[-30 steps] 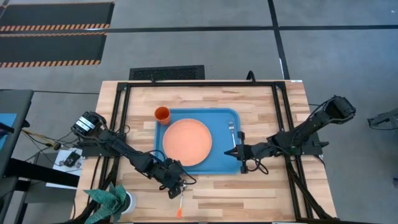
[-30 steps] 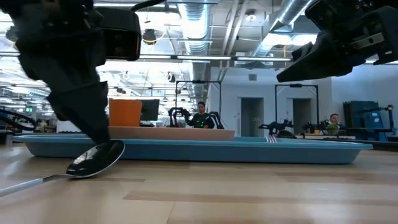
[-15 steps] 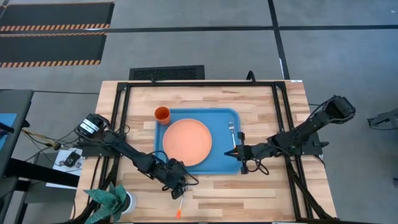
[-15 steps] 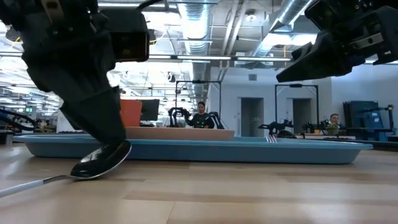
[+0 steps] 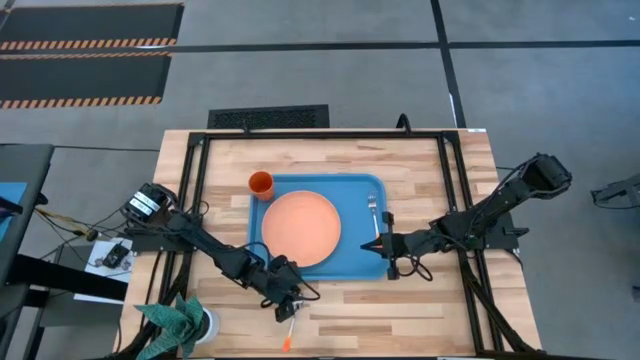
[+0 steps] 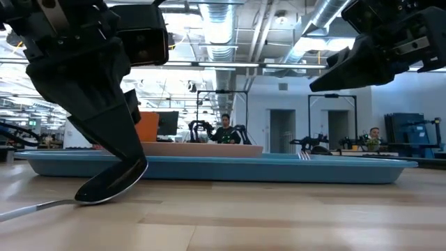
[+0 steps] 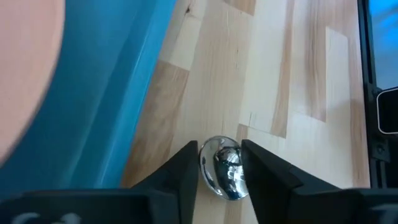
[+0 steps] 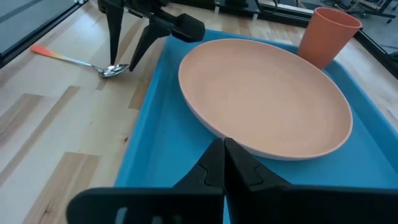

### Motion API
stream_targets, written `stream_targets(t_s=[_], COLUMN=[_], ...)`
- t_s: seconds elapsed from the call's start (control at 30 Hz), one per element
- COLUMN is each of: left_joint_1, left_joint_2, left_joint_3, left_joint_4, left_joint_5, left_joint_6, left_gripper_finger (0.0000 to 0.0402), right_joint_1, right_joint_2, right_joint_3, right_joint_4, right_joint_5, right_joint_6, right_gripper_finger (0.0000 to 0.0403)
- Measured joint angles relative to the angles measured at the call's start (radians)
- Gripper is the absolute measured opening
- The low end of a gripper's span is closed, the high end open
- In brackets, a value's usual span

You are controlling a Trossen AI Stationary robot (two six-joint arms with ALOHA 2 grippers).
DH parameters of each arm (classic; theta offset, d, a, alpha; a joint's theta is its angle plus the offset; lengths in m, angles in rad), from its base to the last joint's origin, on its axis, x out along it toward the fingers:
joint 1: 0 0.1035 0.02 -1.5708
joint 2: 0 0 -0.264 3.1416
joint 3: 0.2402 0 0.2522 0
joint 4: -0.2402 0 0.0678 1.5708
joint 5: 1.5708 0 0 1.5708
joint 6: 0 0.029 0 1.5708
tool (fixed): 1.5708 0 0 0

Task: Pick and place plate/cup/fork/spoon on tray
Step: Put the orange spoon on the blue serving tray

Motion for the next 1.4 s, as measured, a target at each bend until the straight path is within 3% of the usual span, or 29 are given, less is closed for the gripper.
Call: stream_targets(t_s=[0.27,0.67,1.13,1.4], left_joint_1=[0.0,-0.001,-0.001,-0.011], left_joint_2=[0.0,0.0,-0.042,-0.09], left_joint_3=[0.0,0.0,0.0,0.0], left_joint_4=[0.003,-0.012,-0.087,-0.203], left_joint_5=[-0.006,-0.006,-0.032,-0.057], left_joint_6=[0.036,0.077,0.076,-0.023], left_gripper_finger=[0.0053,0.0005,0.0,0.0], right_joint_1=[0.0,0.0,0.0,0.0], right_joint_2=[0.0,0.0,0.0,0.0], right_joint_3=[0.0,0.0,0.0,0.0], right_joint_4=[0.0,0.0,-0.001,-0.001], right_joint_5=[0.0,0.0,0.0,0.0], right_joint_6=[0.0,0.0,0.0,0.0], right_gripper_finger=[0.0014,0.0014,0.0013,0.0014])
